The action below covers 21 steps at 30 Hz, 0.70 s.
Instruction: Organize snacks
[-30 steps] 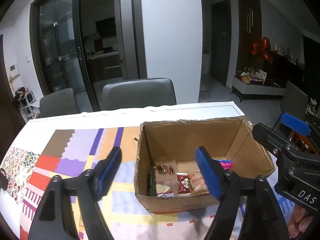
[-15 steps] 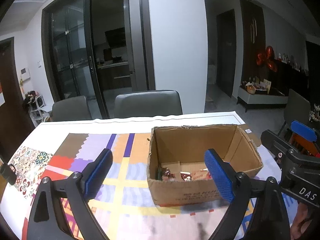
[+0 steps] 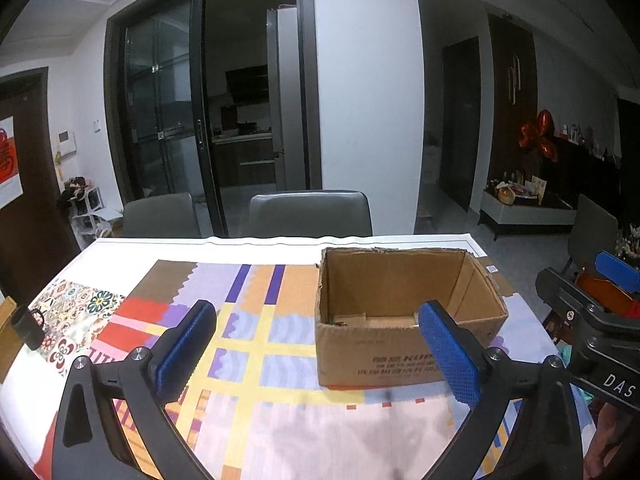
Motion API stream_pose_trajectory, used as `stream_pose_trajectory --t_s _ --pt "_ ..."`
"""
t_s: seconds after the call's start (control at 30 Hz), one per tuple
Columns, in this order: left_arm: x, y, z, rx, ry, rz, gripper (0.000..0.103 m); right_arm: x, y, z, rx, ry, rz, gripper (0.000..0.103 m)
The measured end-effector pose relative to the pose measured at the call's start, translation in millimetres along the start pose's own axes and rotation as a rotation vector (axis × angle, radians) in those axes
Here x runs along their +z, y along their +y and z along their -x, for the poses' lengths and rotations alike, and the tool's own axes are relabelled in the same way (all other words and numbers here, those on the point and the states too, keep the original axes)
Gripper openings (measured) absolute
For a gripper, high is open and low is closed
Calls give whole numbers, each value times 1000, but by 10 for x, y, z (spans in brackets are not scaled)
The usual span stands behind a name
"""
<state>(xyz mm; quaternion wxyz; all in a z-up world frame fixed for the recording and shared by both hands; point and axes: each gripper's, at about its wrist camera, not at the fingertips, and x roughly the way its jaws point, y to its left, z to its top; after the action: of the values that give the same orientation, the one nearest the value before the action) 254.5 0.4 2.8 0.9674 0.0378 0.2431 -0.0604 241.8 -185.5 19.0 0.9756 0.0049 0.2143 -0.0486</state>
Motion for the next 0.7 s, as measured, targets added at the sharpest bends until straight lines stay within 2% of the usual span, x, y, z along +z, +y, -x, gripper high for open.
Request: stream_pose_trajectory --t_s 0.7 --pt "-394 19 649 3 -25 19 103 -405 -53 574 -21 36 -18 99"
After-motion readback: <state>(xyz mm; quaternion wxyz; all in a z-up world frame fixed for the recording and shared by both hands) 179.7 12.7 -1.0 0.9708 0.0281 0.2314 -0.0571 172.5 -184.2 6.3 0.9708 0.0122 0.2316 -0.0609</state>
